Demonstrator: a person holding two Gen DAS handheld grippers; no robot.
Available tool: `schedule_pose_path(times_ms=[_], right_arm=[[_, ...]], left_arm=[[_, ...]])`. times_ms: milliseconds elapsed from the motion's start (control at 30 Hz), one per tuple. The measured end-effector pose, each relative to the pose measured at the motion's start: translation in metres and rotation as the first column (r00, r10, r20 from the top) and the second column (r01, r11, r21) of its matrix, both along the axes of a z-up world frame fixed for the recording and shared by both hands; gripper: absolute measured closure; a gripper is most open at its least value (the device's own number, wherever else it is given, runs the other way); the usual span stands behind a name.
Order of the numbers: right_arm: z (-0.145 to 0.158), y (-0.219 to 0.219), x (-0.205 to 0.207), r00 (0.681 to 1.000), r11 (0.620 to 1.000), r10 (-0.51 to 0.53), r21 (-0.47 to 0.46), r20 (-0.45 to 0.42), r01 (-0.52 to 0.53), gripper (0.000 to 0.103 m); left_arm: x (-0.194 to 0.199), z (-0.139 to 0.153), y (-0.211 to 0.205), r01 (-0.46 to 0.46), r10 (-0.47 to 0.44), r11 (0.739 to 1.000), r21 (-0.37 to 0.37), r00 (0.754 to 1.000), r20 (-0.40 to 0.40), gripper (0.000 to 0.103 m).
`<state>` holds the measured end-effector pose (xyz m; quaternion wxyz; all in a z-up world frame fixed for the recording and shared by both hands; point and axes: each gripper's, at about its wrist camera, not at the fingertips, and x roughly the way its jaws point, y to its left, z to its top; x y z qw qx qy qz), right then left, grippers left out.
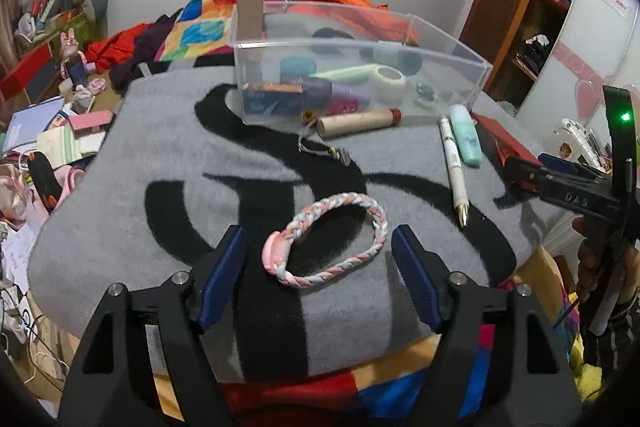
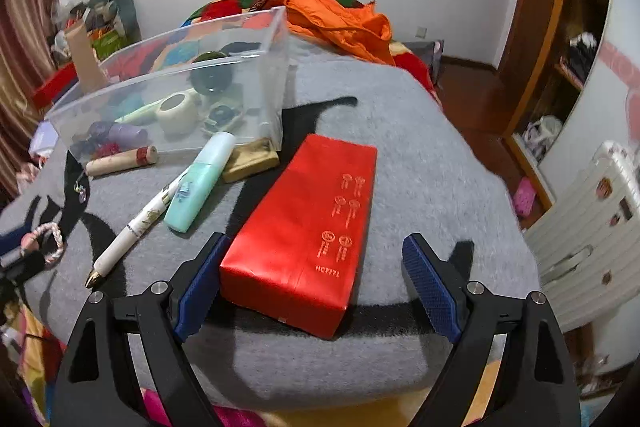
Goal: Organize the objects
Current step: 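Grasp the red rectangular box with the right gripper while the left holds the bracelet, then carry the bracelet with the left gripper while the right carries the red box over the clear box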
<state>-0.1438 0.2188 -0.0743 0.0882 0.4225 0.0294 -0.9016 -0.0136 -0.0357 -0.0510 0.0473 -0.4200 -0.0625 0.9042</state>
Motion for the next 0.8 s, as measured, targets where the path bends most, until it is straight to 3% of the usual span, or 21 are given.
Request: schedule_pose_path(times_ms=[100, 267, 367, 433, 667, 800], right_arm=[[-0.004, 0.008, -0.002, 1.0, 0.999, -0.001, -0.045, 0.015, 0.002, 0.02], [-0.007, 0.012, 0.0, 1.0, 0.999, -0.01, -0.05, 0.009, 0.01, 0.044], [-0.006, 0.014, 0.001, 1.0, 0.999, -0.012, -0.049, -0.004, 0.012, 0.048], [-0.005, 0.016, 0.003, 1.0, 0.999, -0.017, -0.048, -0.016, 0.017, 0.048], [0.003, 0.026, 0.012, 0.997, 0.998, -0.047, -0.054, -0.062, 0.044, 0.049], [0.019, 0.03, 0.017, 0.992, 0.996, -0.059, -0.074, -0.11, 0.051, 0.049]], left_arm=[[0.002, -0.002, 0.006, 0.013, -0.013, 0.999, -0.034, 1.0, -0.01, 0.022], [0.0, -0.008, 0.015, 0.014, -0.016, 0.997, -0.077, 1.0, -0.025, 0.022], [0.0, -0.009, 0.016, -0.007, 0.004, 0.997, -0.077, 0.999, -0.044, 0.024], [0.0, -0.009, 0.013, -0.03, 0.026, 0.997, -0.073, 0.998, -0.058, 0.034], [0.006, -0.006, -0.006, -0.081, 0.078, 0.996, -0.046, 0.995, -0.062, 0.085], [0.009, -0.003, -0.009, -0.077, 0.077, 0.997, -0.01, 0.995, -0.059, 0.091]])
